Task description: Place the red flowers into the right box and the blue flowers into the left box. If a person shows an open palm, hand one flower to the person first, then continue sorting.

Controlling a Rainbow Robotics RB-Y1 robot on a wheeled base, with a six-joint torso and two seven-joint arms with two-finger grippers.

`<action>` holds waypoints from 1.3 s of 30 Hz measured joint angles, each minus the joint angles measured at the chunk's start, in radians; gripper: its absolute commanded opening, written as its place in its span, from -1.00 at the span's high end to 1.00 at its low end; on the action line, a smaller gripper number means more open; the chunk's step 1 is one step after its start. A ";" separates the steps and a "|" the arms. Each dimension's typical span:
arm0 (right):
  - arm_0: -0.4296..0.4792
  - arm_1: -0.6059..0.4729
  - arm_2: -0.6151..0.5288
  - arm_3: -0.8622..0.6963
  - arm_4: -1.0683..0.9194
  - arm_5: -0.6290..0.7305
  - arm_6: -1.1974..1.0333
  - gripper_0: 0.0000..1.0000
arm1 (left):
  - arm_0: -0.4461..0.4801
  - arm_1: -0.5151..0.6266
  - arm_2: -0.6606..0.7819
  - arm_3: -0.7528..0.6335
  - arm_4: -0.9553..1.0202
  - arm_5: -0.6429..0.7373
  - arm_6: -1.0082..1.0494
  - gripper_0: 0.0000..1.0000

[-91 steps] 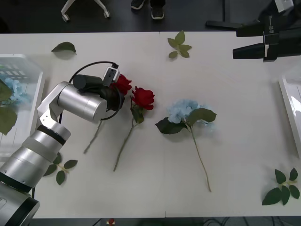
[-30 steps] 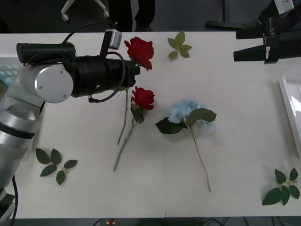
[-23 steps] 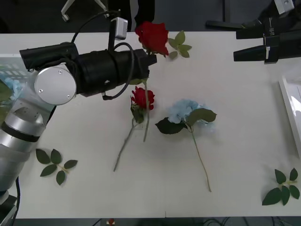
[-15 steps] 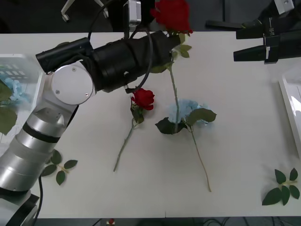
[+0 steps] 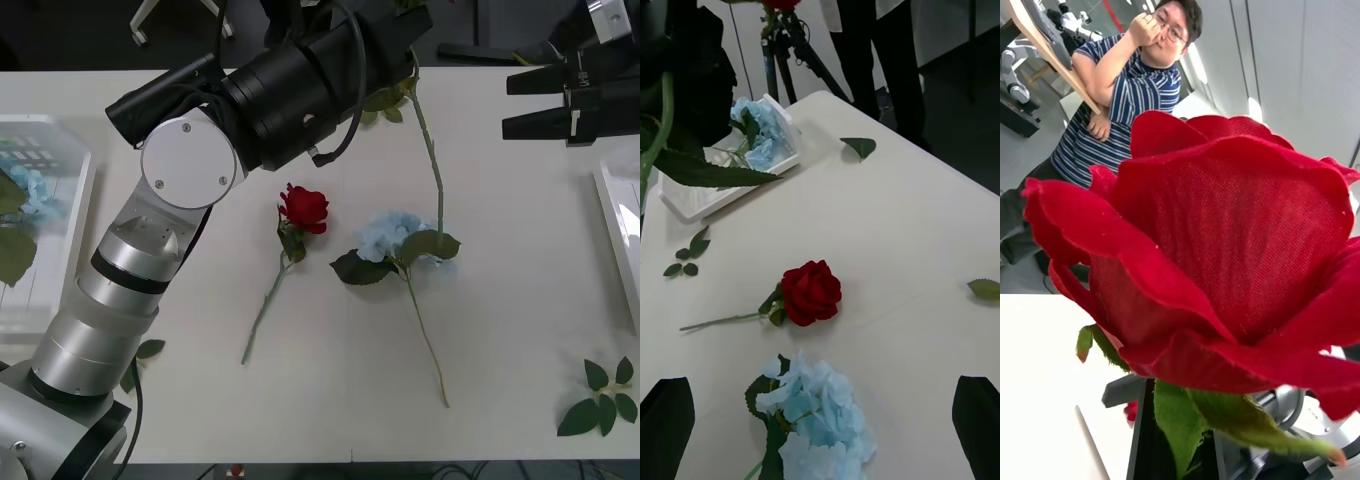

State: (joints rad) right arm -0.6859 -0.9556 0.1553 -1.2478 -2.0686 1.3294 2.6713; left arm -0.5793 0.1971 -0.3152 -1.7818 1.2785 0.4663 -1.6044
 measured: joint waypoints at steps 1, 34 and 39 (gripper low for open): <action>0.000 0.000 -0.010 0.000 0.002 0.010 0.000 -1.00 | 0.000 0.000 0.000 0.000 -0.001 0.000 0.000 1.00; 0.140 0.075 -0.024 -0.034 -0.094 0.289 -0.329 -1.00 | 0.000 0.001 0.000 0.000 0.000 0.000 0.000 1.00; 0.160 0.117 -0.024 -0.063 -0.094 0.289 -0.368 -1.00 | 0.000 0.001 0.000 0.000 0.000 0.000 0.000 1.00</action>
State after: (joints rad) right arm -0.5261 -0.8381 0.1312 -1.3109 -2.1625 1.6181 2.3032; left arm -0.5793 0.1978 -0.3152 -1.7818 1.2785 0.4663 -1.6043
